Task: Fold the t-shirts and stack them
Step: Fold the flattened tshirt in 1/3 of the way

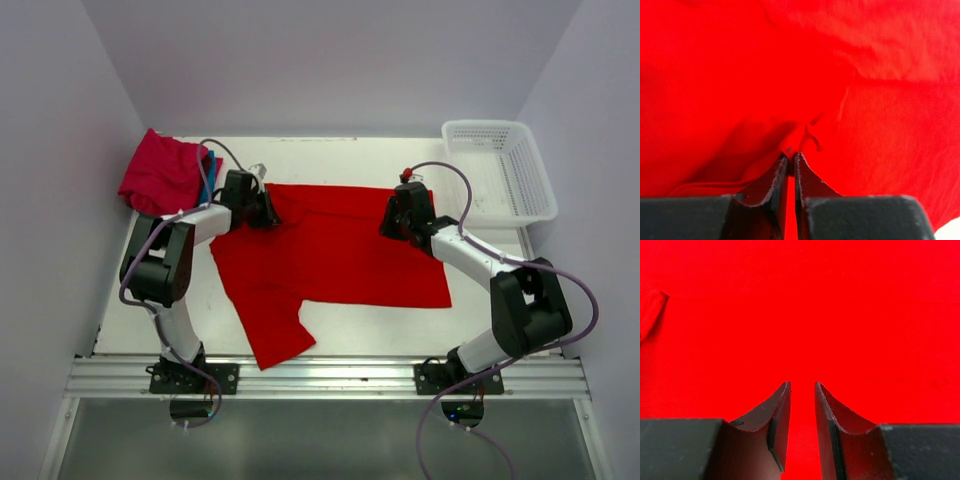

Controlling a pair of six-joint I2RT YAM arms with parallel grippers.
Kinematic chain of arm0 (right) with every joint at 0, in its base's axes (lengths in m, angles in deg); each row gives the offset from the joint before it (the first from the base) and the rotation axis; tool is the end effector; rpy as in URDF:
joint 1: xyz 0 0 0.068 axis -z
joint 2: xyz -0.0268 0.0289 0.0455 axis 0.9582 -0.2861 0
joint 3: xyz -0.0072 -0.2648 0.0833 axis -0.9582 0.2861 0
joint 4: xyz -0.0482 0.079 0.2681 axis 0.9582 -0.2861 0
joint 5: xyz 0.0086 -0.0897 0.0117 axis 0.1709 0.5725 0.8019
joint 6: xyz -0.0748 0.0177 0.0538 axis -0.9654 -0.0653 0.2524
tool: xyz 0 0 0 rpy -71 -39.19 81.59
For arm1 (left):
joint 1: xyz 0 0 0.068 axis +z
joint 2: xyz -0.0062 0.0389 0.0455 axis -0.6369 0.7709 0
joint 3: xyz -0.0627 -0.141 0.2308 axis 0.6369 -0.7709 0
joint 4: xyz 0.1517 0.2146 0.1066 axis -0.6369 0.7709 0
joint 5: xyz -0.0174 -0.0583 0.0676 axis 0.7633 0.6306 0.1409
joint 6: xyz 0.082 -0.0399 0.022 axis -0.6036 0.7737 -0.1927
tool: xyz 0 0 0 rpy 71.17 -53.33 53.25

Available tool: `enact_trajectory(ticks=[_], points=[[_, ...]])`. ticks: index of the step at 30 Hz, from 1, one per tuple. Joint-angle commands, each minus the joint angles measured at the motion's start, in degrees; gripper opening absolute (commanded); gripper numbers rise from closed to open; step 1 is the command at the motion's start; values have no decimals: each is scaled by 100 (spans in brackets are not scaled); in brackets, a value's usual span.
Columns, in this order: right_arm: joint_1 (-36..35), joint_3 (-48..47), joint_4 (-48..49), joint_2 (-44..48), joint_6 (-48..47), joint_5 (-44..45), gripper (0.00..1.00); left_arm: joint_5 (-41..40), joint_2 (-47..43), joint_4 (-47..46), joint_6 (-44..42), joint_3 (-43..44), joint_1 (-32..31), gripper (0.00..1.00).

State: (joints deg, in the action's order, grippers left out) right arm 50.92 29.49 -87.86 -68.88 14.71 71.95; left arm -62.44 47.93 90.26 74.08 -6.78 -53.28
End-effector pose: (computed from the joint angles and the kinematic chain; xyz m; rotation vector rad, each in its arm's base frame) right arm 0.3528 0.1348 0.1743 0.2132 2.3253 0.3218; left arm 0.4203 -0.1270 0.1120 -0.1563 2.4499 -0.6701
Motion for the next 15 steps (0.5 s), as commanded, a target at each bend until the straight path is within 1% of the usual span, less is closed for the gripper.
enact_trajectory(ticks=[1,9,15], points=[[-13,74,174,-10,15,124,29,-25,-444,141,-132,-231,-122,11],[-13,118,201,-10,32,106,29,-148,-867,386,-202,-460,-579,11],[-22,136,175,-27,24,141,29,-87,-1095,527,-97,-688,-878,13]])
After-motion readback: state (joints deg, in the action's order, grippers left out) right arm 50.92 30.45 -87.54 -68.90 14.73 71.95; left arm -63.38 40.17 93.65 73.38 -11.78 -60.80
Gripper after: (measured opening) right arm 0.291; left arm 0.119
